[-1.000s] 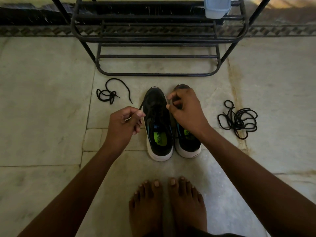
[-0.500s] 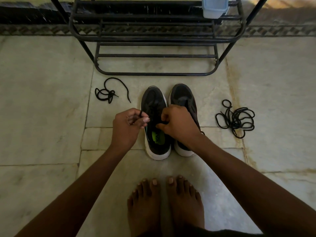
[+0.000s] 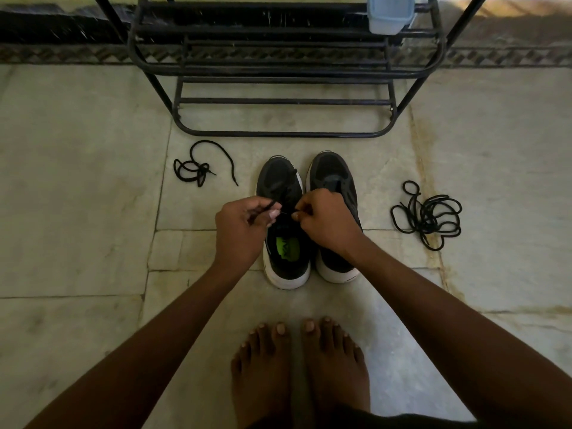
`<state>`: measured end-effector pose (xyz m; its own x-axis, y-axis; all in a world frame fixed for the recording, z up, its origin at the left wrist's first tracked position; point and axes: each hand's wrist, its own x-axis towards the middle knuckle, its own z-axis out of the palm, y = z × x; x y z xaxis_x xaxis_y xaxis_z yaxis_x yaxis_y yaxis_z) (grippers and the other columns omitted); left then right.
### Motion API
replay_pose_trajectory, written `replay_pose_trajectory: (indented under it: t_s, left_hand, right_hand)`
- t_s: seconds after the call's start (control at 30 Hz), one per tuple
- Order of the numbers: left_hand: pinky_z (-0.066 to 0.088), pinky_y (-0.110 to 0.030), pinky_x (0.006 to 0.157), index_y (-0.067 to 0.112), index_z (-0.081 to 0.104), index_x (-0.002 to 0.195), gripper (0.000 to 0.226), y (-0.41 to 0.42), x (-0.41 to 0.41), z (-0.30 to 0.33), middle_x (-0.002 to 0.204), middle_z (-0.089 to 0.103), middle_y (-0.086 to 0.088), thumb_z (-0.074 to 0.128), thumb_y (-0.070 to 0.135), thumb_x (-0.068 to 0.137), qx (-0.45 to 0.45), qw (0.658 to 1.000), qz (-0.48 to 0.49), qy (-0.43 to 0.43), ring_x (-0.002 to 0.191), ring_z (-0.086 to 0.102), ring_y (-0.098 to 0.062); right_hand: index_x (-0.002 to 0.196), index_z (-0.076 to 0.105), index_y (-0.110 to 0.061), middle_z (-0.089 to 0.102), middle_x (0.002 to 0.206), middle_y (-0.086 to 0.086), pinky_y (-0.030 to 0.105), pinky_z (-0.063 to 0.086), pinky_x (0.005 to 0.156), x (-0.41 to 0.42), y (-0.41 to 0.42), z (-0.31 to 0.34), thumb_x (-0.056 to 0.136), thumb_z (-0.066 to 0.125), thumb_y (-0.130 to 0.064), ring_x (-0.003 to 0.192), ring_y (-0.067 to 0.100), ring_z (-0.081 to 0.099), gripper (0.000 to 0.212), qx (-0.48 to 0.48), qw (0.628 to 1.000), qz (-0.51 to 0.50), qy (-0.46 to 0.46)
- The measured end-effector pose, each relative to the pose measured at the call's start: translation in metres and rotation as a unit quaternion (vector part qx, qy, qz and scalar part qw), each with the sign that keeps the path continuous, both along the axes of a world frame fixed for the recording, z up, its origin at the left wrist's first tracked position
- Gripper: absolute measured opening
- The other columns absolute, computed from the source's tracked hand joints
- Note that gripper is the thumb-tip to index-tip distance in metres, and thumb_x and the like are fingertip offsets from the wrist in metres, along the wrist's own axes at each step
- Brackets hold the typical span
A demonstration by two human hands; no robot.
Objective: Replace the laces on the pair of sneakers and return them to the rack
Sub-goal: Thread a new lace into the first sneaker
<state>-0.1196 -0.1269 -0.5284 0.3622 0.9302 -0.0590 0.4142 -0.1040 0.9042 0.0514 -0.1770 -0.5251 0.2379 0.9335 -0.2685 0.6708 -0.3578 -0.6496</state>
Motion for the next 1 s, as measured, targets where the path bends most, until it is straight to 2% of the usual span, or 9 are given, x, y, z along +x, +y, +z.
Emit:
replay_pose_trajectory:
  t_s: [0.1,0.23,0.47,0.7,0.8,1.0]
  left_hand:
    - [0.061,-0.024,0.078,0.015,0.079,0.099,0.014,-0.001,0.004,0.001,0.083,0.075,0.008,0.077,0.005,0.089,0.012,1.0,-0.005,0.008,0.077,0.073,-0.003]
    - [0.055,-0.013,0.069,0.018,0.078,0.095,0.012,-0.004,0.01,0.0,0.08,0.073,0.013,0.079,0.009,0.088,0.029,0.999,-0.011,0.026,0.073,0.069,0.001]
    - [0.053,-0.009,0.066,0.016,0.078,0.095,0.01,-0.007,0.015,-0.001,0.077,0.069,0.018,0.078,0.008,0.088,0.045,0.998,-0.017,0.039,0.071,0.067,0.006]
    - [0.053,-0.01,0.063,0.012,0.078,0.092,0.003,-0.011,0.019,-0.003,0.073,0.069,0.01,0.077,0.012,0.089,0.07,0.996,-0.014,0.046,0.069,0.067,0.004]
    - [0.052,-0.011,0.061,0.012,0.076,0.087,0.003,-0.012,0.019,-0.004,0.069,0.065,0.014,0.077,0.014,0.09,0.092,0.994,-0.013,0.05,0.067,0.066,0.0]
    - [0.052,-0.012,0.066,0.012,0.072,0.085,0.008,-0.013,0.018,-0.008,0.073,0.067,0.007,0.077,0.006,0.087,0.094,0.995,-0.028,0.036,0.069,0.067,-0.005]
  right_hand:
    - [0.094,0.077,-0.008,0.074,0.087,0.005,0.025,0.054,0.077,0.007,0.002,0.003,0.092,0.073,-0.016,0.079,0.013,0.068,0.009,-0.018,0.999,-0.018,0.039]
    - [0.094,0.077,-0.01,0.074,0.087,0.004,0.024,0.056,0.079,0.012,0.003,0.004,0.089,0.076,-0.015,0.079,0.009,0.068,0.007,-0.03,0.996,-0.044,0.071]
    - [0.095,0.076,-0.01,0.072,0.085,0.0,0.013,0.049,0.07,0.013,0.002,0.0,0.091,0.074,-0.013,0.075,0.003,0.065,0.006,-0.039,0.994,-0.044,0.09]
    - [0.096,0.076,-0.01,0.072,0.086,-0.001,0.016,0.051,0.074,0.013,0.0,-0.002,0.09,0.075,-0.014,0.078,0.005,0.066,0.007,-0.026,0.995,-0.035,0.095]
    - [0.097,0.076,-0.01,0.073,0.088,0.001,0.021,0.055,0.079,0.015,0.0,-0.003,0.09,0.075,-0.014,0.08,0.006,0.068,0.008,-0.025,0.994,-0.031,0.103]
    - [0.093,0.076,-0.012,0.075,0.087,0.002,0.023,0.059,0.08,0.019,0.0,0.002,0.089,0.076,-0.011,0.081,0.01,0.072,0.004,-0.029,0.99,-0.026,0.135]
